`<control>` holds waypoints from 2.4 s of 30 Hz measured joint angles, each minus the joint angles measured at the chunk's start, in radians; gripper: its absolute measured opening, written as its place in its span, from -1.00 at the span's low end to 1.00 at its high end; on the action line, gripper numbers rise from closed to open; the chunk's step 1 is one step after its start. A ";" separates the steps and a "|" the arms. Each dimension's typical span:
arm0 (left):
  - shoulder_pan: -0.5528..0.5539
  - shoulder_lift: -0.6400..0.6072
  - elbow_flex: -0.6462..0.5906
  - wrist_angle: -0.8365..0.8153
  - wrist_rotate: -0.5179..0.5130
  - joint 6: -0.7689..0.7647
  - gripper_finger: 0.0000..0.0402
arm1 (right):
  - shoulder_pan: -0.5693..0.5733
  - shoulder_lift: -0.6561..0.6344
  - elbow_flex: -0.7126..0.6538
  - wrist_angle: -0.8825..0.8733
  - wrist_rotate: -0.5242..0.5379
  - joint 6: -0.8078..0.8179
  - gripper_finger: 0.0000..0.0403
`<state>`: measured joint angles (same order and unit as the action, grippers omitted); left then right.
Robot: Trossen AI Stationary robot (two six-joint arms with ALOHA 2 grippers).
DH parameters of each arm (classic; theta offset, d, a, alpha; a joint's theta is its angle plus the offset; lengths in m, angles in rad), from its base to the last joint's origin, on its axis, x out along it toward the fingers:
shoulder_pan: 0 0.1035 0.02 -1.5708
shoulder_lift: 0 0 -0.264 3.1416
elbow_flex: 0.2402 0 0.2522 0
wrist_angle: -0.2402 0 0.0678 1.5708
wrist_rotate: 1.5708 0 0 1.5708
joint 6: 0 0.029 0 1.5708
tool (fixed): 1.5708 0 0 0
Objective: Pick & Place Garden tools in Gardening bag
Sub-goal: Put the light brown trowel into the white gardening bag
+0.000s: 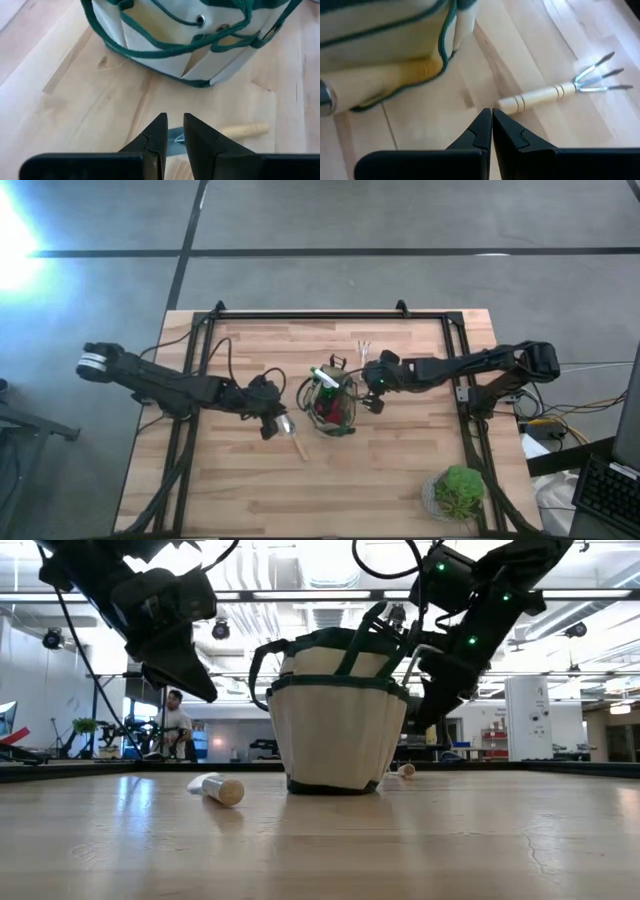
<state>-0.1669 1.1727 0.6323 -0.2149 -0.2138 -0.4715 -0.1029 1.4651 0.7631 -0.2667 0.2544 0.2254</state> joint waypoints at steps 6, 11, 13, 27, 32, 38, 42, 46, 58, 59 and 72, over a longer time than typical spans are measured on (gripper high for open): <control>-0.002 -0.020 -0.001 -0.030 0.000 -0.003 -0.68 | 0.012 -0.041 0.000 -0.117 0.038 0.029 -0.96; -0.002 -0.022 -0.001 -0.030 0.001 -0.026 -0.68 | 0.019 -0.089 0.000 -0.192 0.059 0.067 -0.96; -0.002 -0.022 -0.001 -0.037 0.003 -0.055 -0.68 | 0.024 -0.112 0.000 -0.231 0.064 0.098 -0.96; -0.009 -0.022 0.005 -0.100 0.010 -0.039 -0.68 | 0.052 -0.330 -0.103 -0.306 0.115 0.213 -0.96; -0.010 -0.029 0.005 -0.100 0.011 -0.015 -0.68 | 0.054 -0.388 -0.159 -0.306 0.109 0.241 -0.96; -0.011 -0.035 0.009 -0.091 0.081 0.060 -0.68 | 0.080 -0.431 -0.203 -0.306 0.105 0.276 -0.96; -0.017 -0.033 0.045 -0.089 0.207 0.085 -0.68 | 0.092 -0.440 -0.212 -0.303 0.110 0.292 -0.96; -0.049 -0.033 0.102 -0.099 0.271 0.108 -0.68 | 0.092 -0.443 -0.212 -0.298 0.112 0.292 -0.96; -0.225 -0.011 0.201 -0.205 0.034 0.291 -0.29 | 0.092 -0.442 -0.207 -0.280 0.115 0.290 -0.96; -0.235 -0.002 0.200 -0.207 -0.010 0.352 -0.22 | 0.092 -0.442 -0.207 -0.274 0.115 0.290 -0.96; -0.253 0.208 0.213 -0.199 -0.061 0.767 0.08 | 0.092 -0.442 -0.207 -0.271 0.115 0.287 -0.96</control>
<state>-0.4198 1.3810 0.8457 -0.4135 -0.2750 0.2957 -0.0105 1.0229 0.5564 -0.5373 0.3691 0.5126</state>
